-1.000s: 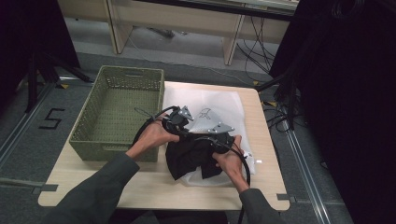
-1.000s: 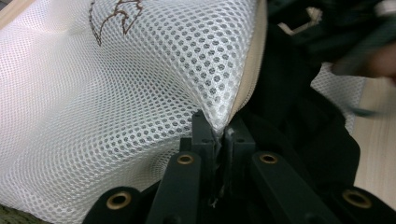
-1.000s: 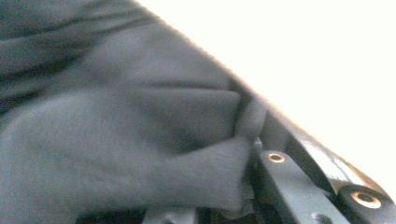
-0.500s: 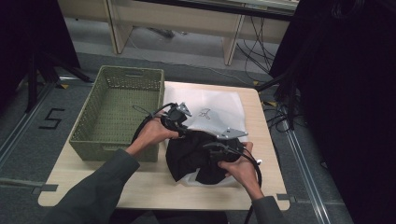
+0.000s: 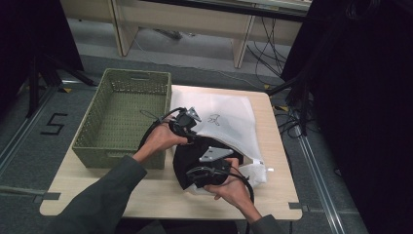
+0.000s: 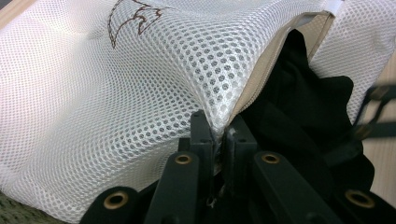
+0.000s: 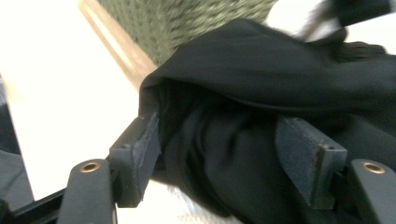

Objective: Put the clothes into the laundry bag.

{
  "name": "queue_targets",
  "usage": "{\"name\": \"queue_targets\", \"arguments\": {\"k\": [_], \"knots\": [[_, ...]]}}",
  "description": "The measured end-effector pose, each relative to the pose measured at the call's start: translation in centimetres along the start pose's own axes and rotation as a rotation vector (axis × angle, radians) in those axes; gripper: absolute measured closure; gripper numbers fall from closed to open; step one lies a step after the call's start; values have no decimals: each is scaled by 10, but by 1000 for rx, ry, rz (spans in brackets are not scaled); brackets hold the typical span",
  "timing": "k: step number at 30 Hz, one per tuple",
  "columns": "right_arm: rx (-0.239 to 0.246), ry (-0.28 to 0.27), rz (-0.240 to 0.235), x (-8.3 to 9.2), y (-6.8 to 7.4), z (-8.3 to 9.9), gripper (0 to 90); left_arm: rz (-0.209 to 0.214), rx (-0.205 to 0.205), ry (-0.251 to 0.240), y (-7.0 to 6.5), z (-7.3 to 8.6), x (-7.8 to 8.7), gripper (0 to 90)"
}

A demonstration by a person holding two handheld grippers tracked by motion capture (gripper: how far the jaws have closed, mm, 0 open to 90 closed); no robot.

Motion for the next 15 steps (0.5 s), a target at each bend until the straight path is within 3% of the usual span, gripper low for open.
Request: {"name": "queue_targets", "arguments": {"k": [2,3,5,6,7,10,11,15], "knots": [[59,44,16,-13,6,6,320,-3,-3,4,0,0,0,838],[79,65,31,-19,7,10,363,-3,-10,7,0,0,0,838],[123,90,89,-27,1,16,593,-4,-12,9,0,1,0,838],[114,101,84,-27,-1,17,713,-3,-12,9,-1,1,0,839],[118,79,86,-26,-6,14,772,0,-9,9,-2,1,0,840],[119,58,111,-15,-19,7,805,-3,-18,5,-1,0,3,841],[96,48,125,-10,-24,4,807,-3,-11,-3,-2,0,3,841],[32,60,216,2,-64,8,810,-5,-20,11,-1,2,10,842]]}}
Point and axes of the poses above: each handheld gripper's, and its own axes: x roughly backward along the jaws, z roughly out of its underside, y roughly to its left, the point moved 9 cm from there along -x, roughly forward along the jaws, and after that the axes turned 8 degrees about z, right-handed, at the moved point
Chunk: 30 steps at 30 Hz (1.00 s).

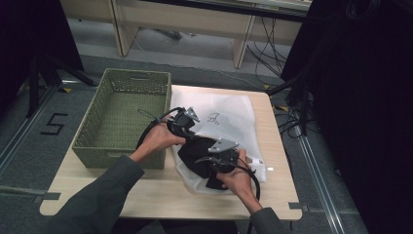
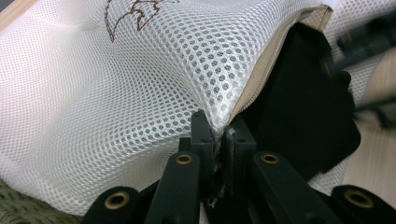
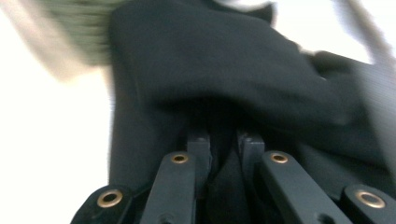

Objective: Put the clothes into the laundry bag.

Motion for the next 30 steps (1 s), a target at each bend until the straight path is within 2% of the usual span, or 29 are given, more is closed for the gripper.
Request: {"name": "queue_targets", "arguments": {"k": [1,2,3,5,6,8,10,11,12,14,15,17,19,20,21,22,23,24,25,27,28,30], "knots": [[-17,5,30,-3,-10,3,810,1,2,-1,0,0,1,842],[0,7,42,-5,-20,5,811,2,1,0,-1,0,2,842],[-28,28,65,-6,-29,10,810,6,0,10,-1,0,3,842],[-43,42,126,-13,-46,14,810,3,7,-3,-2,-1,2,841],[-63,57,139,-16,-51,16,810,4,1,-1,-3,-1,1,840],[-61,54,174,-25,-59,14,807,5,11,-9,-4,-3,-1,840],[-37,39,188,-32,-61,11,800,1,9,-5,-3,-4,-1,839],[-63,56,181,-34,-57,11,790,0,6,-1,-2,-4,-1,839],[-56,41,188,-37,-58,9,769,-4,12,-9,-2,-5,-2,838],[-83,33,154,-38,-52,7,708,-6,15,-8,-1,-5,-4,837],[-100,46,138,-36,-49,8,670,-2,4,4,0,-4,-3,836],[-93,24,128,-30,-48,6,603,-3,16,-9,0,-5,-4,835],[-116,13,81,-18,-42,6,536,-5,22,-17,-1,-5,-5,834],[-136,6,59,-10,-39,6,517,-9,-8,-22,2,-7,-5,833],[-116,-22,51,-3,-41,6,510,-12,-3,-22,2,-6,-4,832],[-133,-26,39,5,-40,7,511,-10,15,-23,1,-6,-4,831],[-137,-27,37,12,-40,10,512,-6,2,-9,2,-4,-4,832],[-157,-10,34,18,-40,15,513,-6,1,-8,2,-4,-4,832],[-147,1,39,22,-43,21,513,-7,-1,-9,2,-4,-4,831],[-163,63,38,26,-44,40,505,-8,-21,-12,3,-4,-5,830],[-178,106,29,26,-43,50,499,-3,2,-3,1,-3,-5,830],[-179,156,24,21,-44,69,472,-3,9,-5,0,-3,-5,829]]}}
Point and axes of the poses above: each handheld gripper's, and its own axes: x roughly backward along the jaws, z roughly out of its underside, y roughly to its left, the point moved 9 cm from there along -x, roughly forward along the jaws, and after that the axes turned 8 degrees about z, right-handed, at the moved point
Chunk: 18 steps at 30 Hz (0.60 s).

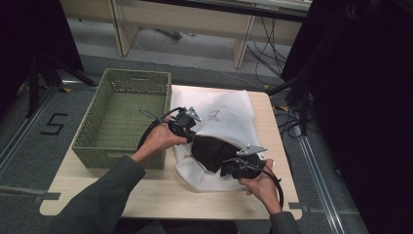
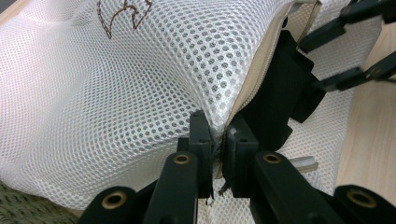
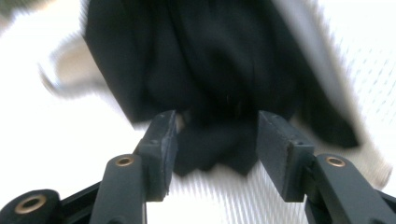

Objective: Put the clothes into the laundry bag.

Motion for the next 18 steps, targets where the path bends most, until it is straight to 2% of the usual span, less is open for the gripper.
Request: {"name": "queue_targets", "arguments": {"k": [1,2,3,4,6,8,9,10,11,12,13,14,15,16,18], "knots": [[-1,27,-15,-5,-1,7,457,-1,1,-2,0,0,0,829],[-57,34,-40,-10,4,10,467,-2,0,-1,-1,0,0,828],[-50,43,-47,-16,3,13,494,0,5,-3,-1,0,-1,828],[-12,45,-46,-23,2,15,569,-2,-2,-5,-1,0,-2,828],[26,45,-52,-30,3,12,724,1,-2,2,-2,0,-2,828],[21,11,-62,-37,6,4,827,0,0,-2,-2,-1,-3,829],[40,-10,-49,-39,7,-1,836,3,11,-15,-3,-2,-4,829],[58,-16,-65,-38,11,-5,840,6,12,-17,-3,-2,-4,830],[70,-49,-100,-37,18,-13,841,5,13,-17,-3,-2,-4,831],[74,-73,-112,-37,24,-17,841,5,11,-17,-3,-2,-4,832],[100,-115,-128,-39,31,-23,841,6,12,-16,-3,-2,-5,832],[114,-125,-139,-38,38,-28,841,9,6,-8,-4,-1,-6,833],[121,-159,-150,-39,47,-35,840,15,15,-4,-6,0,-7,834],[123,-188,-157,-41,52,-43,840,14,7,3,-6,0,-7,834],[132,-193,-162,-43,56,-50,839,18,-5,6,-7,0,-8,837]]}}
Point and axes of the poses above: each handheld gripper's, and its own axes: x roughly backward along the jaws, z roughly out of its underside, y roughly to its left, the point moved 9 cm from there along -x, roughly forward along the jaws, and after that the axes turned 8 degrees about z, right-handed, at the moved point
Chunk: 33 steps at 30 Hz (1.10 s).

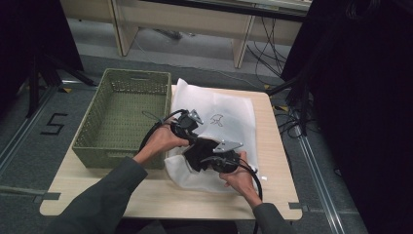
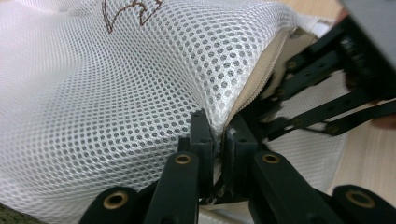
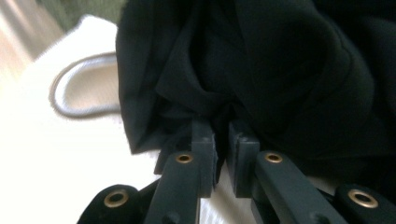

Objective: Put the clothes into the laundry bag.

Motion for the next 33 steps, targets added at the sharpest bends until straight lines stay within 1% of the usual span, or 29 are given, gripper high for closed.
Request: {"name": "queue_targets", "arguments": {"k": [1,2,3,4,5,6,7,9,10,11,12,13,14,15,16,17,18,19,21,22,23,25,26,27,28,29,30,31,33], "knots": [[9,-2,13,-4,0,-4,840,14,1,2,-3,0,0,837],[5,-13,45,-11,-1,-10,843,14,5,0,-4,0,-1,838],[-10,-15,79,-16,-5,-13,845,15,-6,12,-5,1,-1,839],[-26,6,108,-20,-8,-14,846,17,-7,9,-6,1,-1,839],[-33,9,136,-24,-11,-15,846,17,6,-3,-7,0,-2,840],[-31,22,165,-29,-16,-15,846,18,1,-1,-8,0,-2,839],[-46,24,197,-33,-21,-16,846,17,-20,11,-6,1,-1,838],[-56,39,227,-38,-28,-15,840,4,1,16,-5,2,-2,837],[-63,40,237,-37,-29,-15,826,6,-7,17,-3,3,-2,836],[-84,43,224,-35,-28,-15,808,8,-3,17,-1,3,-1,836],[-63,31,207,-30,-28,-16,778,4,-1,14,0,3,-1,835],[-87,29,199,-25,-24,-17,765,3,5,7,1,3,-1,835],[-91,30,182,-20,-21,-17,747,4,9,12,2,4,1,834],[-102,18,169,-14,-18,-18,715,-6,31,-10,4,3,1,833],[-105,19,144,-5,-15,-18,676,-8,17,9,7,6,4,833],[-108,-11,128,2,-12,-20,649,-10,22,1,7,5,4,833],[-106,-23,117,4,-10,-20,644,-11,27,2,8,6,5,832],[-111,-35,88,9,-5,-21,639,-9,23,7,9,6,6,833],[-116,-46,50,13,7,-21,643,-13,28,5,11,7,6,832],[-91,-55,31,11,11,-21,643,-13,31,5,11,7,6,832],[-83,-50,13,6,18,-21,651,-11,31,3,11,6,6,832],[-80,-47,9,-4,26,-22,665,-11,28,6,11,6,6,832],[-87,-70,3,-13,29,-25,691,-13,25,1,11,6,6,832],[-85,-42,-15,-19,34,-25,726,-12,28,3,10,6,6,832],[-69,-56,1,-26,33,-26,749,-10,28,3,10,6,6,832],[-61,-44,11,-32,33,-25,794,-8,27,5,11,7,7,833],[-72,-46,41,-37,29,-25,815,-11,28,-5,12,6,7,833],[-83,-41,73,-41,23,-24,840,-13,24,7,13,8,8,833],[-99,-59,128,-45,8,-25,871,-22,41,-2,13,9,9,834]]}}
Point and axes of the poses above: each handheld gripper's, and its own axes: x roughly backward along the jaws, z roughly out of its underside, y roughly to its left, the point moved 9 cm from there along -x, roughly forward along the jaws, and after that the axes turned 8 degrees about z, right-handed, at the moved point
